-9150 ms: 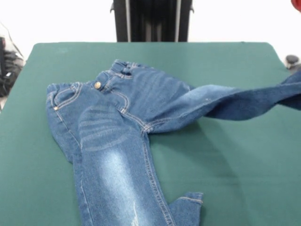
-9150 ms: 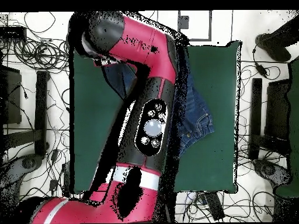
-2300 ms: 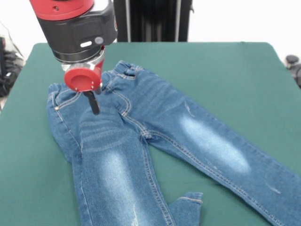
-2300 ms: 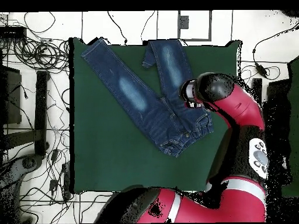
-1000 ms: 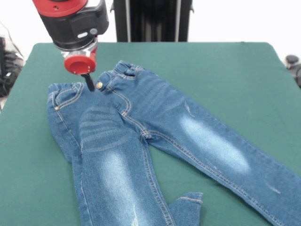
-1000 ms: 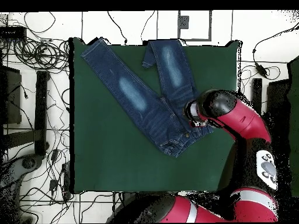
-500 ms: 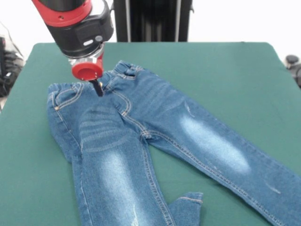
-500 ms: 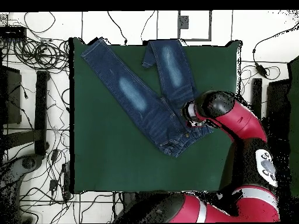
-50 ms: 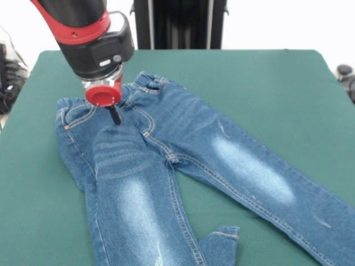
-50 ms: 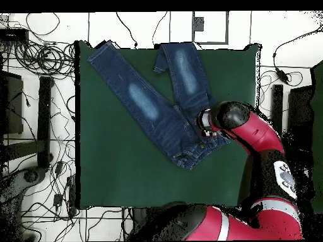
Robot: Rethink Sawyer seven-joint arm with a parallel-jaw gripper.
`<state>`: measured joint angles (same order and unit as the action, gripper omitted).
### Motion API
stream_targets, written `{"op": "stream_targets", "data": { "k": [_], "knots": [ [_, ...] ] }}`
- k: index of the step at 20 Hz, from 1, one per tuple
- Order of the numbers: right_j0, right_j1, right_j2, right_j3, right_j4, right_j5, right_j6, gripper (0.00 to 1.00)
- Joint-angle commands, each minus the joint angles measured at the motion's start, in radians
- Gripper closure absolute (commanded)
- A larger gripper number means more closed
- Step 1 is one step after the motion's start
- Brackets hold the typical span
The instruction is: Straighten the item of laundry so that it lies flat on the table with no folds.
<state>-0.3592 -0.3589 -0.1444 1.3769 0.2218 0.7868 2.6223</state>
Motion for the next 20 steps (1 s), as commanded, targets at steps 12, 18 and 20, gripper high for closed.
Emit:
{"op": "stream_targets", "data": {
  "k": [12,18,20],
  "knots": [
    [0.063,0.172,0.064,-0.008,-0.106,-0.001,-0.018,0.0],
    [0.082,0.178,0.041,-0.064,-0.157,0.105,-0.029,0.0],
    [0.084,0.18,0.039,-0.076,-0.17,0.128,-0.031,0.0]
  ]
}}
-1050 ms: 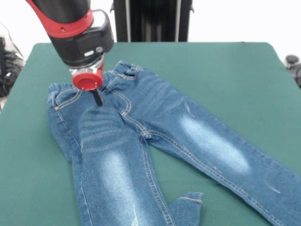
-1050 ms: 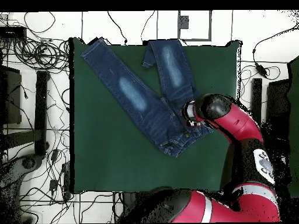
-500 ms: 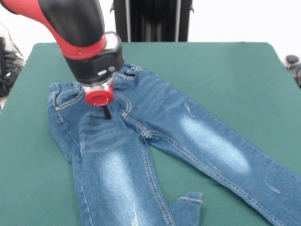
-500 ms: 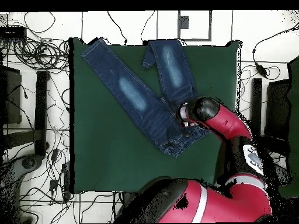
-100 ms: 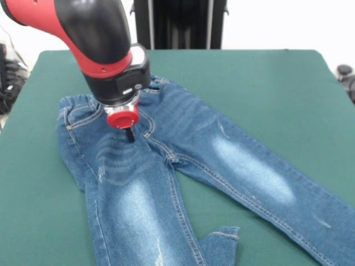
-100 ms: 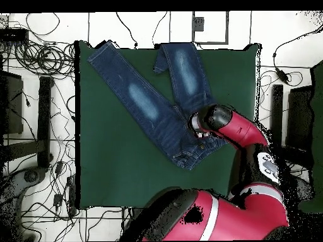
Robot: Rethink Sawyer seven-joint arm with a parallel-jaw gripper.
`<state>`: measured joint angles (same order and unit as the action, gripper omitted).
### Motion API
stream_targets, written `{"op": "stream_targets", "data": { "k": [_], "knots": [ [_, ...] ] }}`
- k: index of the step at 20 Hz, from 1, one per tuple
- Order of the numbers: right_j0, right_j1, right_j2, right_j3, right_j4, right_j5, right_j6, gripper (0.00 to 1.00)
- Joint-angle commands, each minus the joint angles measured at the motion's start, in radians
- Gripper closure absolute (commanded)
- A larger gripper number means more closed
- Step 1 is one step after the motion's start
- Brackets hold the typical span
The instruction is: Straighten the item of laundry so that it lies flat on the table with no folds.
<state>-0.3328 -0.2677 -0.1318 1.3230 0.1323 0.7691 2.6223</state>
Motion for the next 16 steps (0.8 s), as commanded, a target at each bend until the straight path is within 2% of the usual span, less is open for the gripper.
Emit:
{"op": "stream_targets", "data": {
  "k": [1,8,9,16],
  "knots": [
    [0.059,0.09,0.026,-0.027,-0.087,0.157,-0.032,0.0],
    [0.055,0.08,0.038,-0.027,-0.139,0.17,-0.08,0.0],
    [0.052,0.077,0.042,-0.025,-0.146,0.168,-0.084,1.0],
    [0.054,0.096,0.04,-0.031,-0.134,0.141,-0.024,1.0]
  ]
}}
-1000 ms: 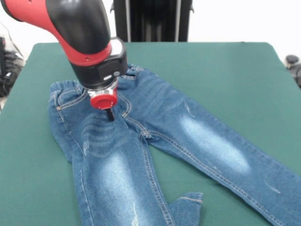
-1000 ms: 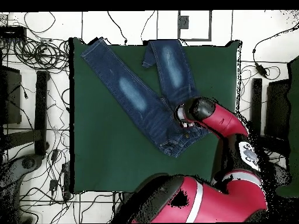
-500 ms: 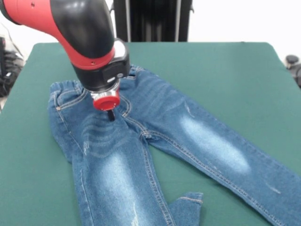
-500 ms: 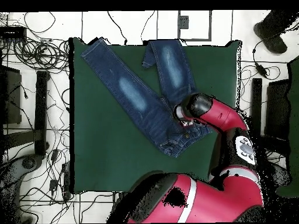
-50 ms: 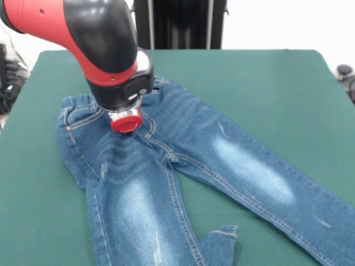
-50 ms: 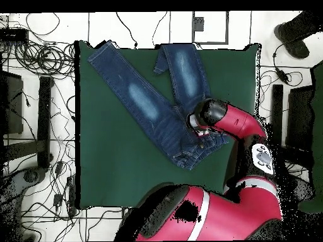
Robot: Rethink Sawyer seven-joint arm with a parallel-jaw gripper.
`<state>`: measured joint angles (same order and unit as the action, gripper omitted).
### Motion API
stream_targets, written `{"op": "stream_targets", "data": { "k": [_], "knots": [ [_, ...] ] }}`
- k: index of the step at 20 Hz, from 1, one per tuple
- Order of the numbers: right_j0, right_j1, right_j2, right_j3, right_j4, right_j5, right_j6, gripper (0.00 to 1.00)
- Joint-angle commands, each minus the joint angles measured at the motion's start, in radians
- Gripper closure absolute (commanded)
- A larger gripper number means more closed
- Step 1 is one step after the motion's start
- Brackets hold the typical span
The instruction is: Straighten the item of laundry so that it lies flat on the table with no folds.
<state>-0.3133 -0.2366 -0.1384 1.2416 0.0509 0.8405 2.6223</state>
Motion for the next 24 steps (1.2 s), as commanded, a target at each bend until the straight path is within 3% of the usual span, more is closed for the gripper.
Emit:
{"op": "stream_targets", "data": {
  "k": [1,7,19,24],
  "knots": [
    [0.036,0.065,0.045,0.058,-0.052,0.059,-0.016,1.0],
    [0.046,0.019,0.015,0.123,-0.076,0.033,-0.017,1.0],
    [0.036,-0.198,-0.044,0.414,-0.135,0.005,-0.031,1.0],
    [0.028,-0.246,-0.055,0.492,-0.15,-0.011,-0.023,1.0]
  ]
}}
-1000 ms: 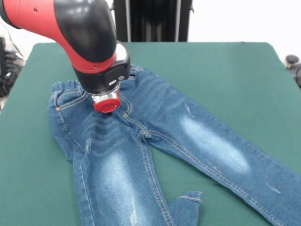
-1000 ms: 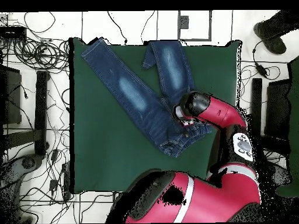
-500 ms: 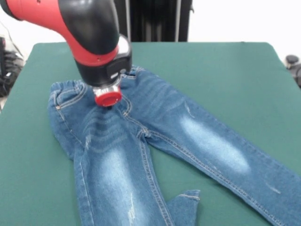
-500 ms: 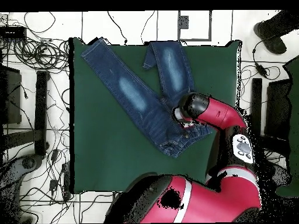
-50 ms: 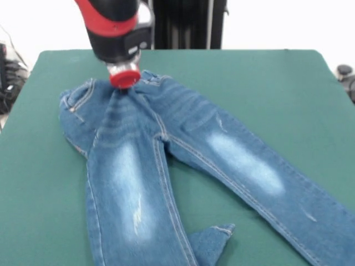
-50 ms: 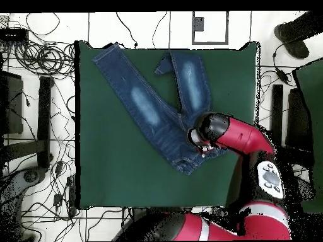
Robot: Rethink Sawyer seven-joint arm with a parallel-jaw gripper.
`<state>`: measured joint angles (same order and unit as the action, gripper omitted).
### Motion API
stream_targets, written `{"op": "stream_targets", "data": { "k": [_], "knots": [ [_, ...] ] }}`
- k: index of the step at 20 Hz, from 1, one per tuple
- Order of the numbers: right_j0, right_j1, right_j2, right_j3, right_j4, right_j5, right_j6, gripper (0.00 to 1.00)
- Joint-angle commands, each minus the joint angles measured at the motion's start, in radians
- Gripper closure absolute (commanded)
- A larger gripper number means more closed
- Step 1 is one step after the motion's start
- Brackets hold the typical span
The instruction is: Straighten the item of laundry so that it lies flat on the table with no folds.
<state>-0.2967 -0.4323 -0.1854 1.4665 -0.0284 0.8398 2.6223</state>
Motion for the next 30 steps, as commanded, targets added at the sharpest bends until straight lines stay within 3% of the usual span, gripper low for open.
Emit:
{"op": "stream_targets", "data": {
  "k": [1,7,16,30],
  "knots": [
    [0.009,-0.056,-0.007,0.28,-0.072,-0.014,-0.022,1.0],
    [-0.008,-0.052,0.013,0.325,-0.071,-0.056,-0.01,1.0],
    [-0.031,0.013,0.056,0.312,-0.05,-0.101,-0.005,1.0],
    [-0.022,-0.035,0.089,0.424,0.013,-0.055,0.037,1.0]
  ]
}}
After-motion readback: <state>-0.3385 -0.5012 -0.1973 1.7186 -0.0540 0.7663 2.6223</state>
